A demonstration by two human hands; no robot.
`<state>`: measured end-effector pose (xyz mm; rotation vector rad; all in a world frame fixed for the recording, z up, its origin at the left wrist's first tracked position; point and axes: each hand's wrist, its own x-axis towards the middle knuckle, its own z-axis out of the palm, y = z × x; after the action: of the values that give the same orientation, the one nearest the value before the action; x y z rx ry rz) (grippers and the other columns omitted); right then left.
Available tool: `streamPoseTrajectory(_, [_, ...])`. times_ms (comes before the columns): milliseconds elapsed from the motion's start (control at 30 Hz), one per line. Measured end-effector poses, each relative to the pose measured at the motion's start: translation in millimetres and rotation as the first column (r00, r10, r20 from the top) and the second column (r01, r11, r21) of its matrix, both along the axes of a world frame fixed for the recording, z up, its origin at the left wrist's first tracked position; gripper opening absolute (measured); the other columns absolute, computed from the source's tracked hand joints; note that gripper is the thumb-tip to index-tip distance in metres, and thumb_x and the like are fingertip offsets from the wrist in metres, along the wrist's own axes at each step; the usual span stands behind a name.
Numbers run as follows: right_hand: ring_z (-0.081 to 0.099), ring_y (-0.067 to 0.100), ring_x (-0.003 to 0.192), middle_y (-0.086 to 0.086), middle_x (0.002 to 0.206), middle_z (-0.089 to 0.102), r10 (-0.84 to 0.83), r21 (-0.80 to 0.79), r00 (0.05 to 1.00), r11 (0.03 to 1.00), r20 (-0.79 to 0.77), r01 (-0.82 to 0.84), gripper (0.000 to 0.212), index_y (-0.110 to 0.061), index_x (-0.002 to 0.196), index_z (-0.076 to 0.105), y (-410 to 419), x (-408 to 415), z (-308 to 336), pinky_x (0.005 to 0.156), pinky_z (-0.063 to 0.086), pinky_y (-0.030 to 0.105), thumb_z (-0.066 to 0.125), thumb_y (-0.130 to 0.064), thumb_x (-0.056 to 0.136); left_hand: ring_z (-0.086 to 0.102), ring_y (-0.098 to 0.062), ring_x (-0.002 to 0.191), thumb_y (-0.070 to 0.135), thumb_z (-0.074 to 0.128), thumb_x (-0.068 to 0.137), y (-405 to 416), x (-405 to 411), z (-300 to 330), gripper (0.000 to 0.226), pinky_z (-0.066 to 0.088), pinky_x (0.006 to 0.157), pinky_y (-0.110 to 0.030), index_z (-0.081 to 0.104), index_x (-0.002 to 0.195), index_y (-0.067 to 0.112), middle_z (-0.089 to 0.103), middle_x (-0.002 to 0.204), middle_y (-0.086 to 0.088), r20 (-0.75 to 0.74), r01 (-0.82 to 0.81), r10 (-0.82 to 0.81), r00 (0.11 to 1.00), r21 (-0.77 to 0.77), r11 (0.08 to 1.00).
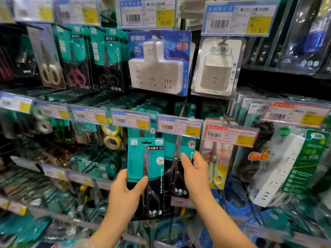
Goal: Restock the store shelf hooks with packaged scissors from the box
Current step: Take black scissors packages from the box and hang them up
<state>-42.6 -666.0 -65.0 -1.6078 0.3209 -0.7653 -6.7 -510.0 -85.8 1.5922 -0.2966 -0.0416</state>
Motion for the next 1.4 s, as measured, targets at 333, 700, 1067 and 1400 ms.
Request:
streamPoseTrajectory(333, [0.042, 0.014, 0.097, -0.003, 0.098, 0.045, -0.159, -0.139, 0.955, 0.982, -0.250, 0.127, 0.020, -0.007, 0.116, 0.046, -23, 38, 17, 0.074, 0.033, 0.021, 0.040, -0.017, 0.099, 0.062, -0.012, 0.099, 0.009, 0.064, 0.086, -7, -1, -2, 0.016, 0.049, 0.080, -0.028, 0.057, 0.093, 0.022, 0.067, 0.103, 0.003, 0.013, -0.005, 0.006, 1.000, -0.027, 1.000])
streamPoseTrajectory(700, [0.030, 0.022, 0.137, 0.009, 0.147, 0.033, -0.164, -0.195, 0.958, 0.973, -0.234, 0.120, 0.055, -0.008, 0.145, 0.023, 4, 23, 0, 0.112, 0.028, 0.034, 0.041, -0.030, 0.098, 0.060, -0.001, 0.091, 0.006, 0.064, 0.085, -21, -2, -6, 0.025, 0.047, 0.067, -0.008, 0.054, 0.088, 0.028, 0.064, 0.096, 0.011, 0.069, -0.013, 0.017, 0.997, -0.057, 0.998])
streamPoseTrajectory(1067, [0.055, -0.007, 0.093, -0.016, 0.096, 0.054, 0.076, -0.289, 0.997, 0.955, 0.026, -0.066, 0.035, -0.032, 0.091, 0.049, -3, -10, -2, 0.080, 0.048, 0.014, 0.060, 0.000, 0.086, 0.059, 0.008, 0.080, 0.008, 0.066, 0.084, -49, 9, 10, 0.025, 0.044, 0.068, -0.006, 0.055, 0.089, 0.029, 0.063, 0.088, 0.012, 0.218, 0.138, -0.145, 0.965, 0.047, 0.989])
streamPoseTrajectory(1400, [0.052, -0.011, 0.102, -0.025, 0.108, 0.052, 0.015, -0.409, 0.991, 0.912, 0.134, 0.042, 0.043, -0.035, 0.112, 0.050, -15, 2, 18, 0.091, 0.045, 0.011, 0.060, -0.001, 0.087, 0.062, 0.004, 0.086, 0.005, 0.064, 0.085, -64, 23, 28, 0.026, 0.048, 0.079, -0.016, 0.056, 0.095, 0.027, 0.066, 0.097, 0.009, 0.202, 0.226, -0.208, 0.957, -0.070, 0.971])
